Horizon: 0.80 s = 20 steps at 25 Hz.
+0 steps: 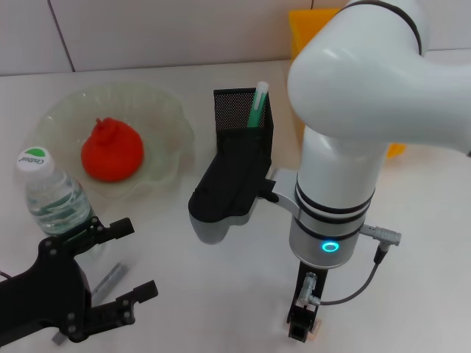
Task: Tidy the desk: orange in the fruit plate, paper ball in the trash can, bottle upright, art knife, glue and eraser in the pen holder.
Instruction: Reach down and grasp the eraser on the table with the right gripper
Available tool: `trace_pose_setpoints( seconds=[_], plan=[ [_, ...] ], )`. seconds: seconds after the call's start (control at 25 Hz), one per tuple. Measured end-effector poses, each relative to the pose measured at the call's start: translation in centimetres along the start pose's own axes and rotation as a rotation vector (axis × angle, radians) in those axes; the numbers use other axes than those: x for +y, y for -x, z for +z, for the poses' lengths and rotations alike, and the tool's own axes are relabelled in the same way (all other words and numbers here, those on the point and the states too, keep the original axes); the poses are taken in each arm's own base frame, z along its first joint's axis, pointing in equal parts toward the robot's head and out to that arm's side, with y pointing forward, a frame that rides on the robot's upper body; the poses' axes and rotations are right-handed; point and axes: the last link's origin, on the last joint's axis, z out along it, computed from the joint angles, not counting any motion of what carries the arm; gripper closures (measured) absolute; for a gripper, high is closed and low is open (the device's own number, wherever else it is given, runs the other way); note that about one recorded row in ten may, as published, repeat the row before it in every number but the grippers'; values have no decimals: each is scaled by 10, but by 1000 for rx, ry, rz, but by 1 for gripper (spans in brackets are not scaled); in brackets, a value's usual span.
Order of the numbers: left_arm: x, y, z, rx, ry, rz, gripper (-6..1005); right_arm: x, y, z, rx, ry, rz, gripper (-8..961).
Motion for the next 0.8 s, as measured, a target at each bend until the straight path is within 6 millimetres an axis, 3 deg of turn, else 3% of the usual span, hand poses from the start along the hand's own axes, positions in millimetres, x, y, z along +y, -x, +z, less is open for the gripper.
trace_pose_setpoints(
  seconds=[0.8],
  plan=[
    [0,0,0,1,1,0,191,2,-2,5,36,-8,-19,426]
  ],
)
